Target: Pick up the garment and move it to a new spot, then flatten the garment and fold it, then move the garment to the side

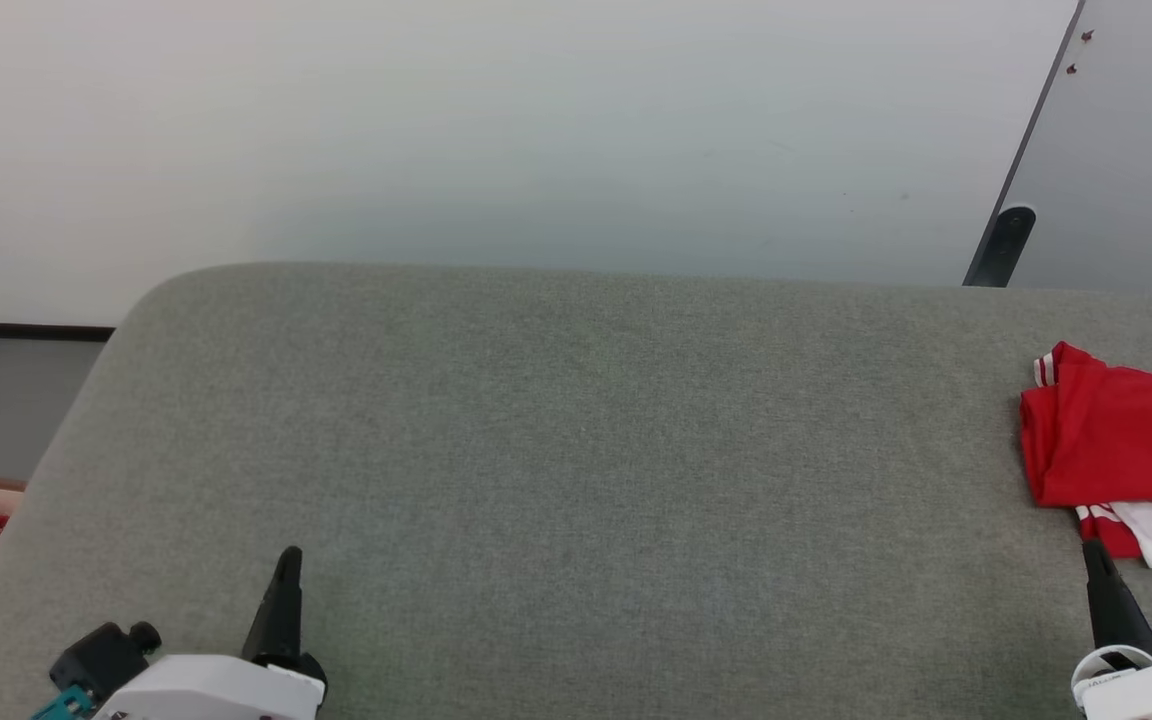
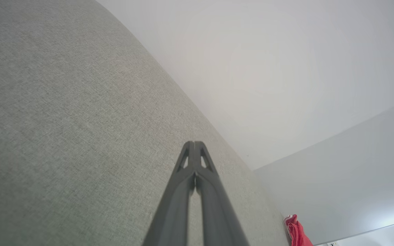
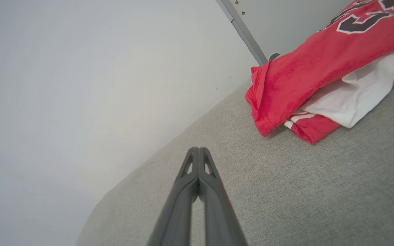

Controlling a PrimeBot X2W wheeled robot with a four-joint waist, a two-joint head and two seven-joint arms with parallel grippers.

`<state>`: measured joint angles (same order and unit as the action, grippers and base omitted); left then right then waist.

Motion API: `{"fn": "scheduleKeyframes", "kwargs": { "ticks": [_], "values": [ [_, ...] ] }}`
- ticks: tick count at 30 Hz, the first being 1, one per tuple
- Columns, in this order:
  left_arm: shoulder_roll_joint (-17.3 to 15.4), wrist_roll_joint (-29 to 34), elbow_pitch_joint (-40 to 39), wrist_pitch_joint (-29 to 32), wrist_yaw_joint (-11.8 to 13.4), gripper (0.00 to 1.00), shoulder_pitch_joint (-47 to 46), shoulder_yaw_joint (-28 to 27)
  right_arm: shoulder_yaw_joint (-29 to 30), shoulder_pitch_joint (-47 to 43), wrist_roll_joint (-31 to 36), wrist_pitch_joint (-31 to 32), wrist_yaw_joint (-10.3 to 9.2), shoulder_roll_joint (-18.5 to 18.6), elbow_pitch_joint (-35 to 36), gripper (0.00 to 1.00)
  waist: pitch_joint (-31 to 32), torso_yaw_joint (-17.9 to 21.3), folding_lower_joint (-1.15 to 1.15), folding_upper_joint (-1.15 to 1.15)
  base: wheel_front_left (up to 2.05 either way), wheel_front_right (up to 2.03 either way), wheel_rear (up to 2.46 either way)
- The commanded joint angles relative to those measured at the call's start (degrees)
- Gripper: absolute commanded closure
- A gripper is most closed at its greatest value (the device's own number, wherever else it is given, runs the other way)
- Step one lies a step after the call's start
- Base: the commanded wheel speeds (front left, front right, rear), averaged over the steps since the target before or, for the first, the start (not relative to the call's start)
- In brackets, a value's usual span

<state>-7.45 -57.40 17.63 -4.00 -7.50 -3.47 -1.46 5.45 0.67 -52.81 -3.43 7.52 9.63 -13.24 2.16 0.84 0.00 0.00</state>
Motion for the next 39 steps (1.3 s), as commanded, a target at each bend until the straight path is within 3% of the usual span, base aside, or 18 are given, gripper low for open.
{"fn": "scheduleKeyframes", "kwargs": {
  "ticks": [1, 39],
  "values": [
    [-0.09, -1.56, -0.85, 0.38, 0.01, 1.00, -1.40, -0.48, 0.51, 1.68, -1.72, 0.41, -0.01, -0.01, 0.51, 1.00, -0.04, -0.02, 0.00, 0.00, 0.00, 0.00, 0.00],
    [2.55, -20.18, -2.48, 6.11, 0.01, 1.00, -2.39, -3.15, 0.87, 4.10, -22.79, 5.82, -0.02, -3.83, -0.17, 1.00, -1.12, -0.40, 0.00, 0.00, 0.00, 0.00, 0.00]
  ]
}}
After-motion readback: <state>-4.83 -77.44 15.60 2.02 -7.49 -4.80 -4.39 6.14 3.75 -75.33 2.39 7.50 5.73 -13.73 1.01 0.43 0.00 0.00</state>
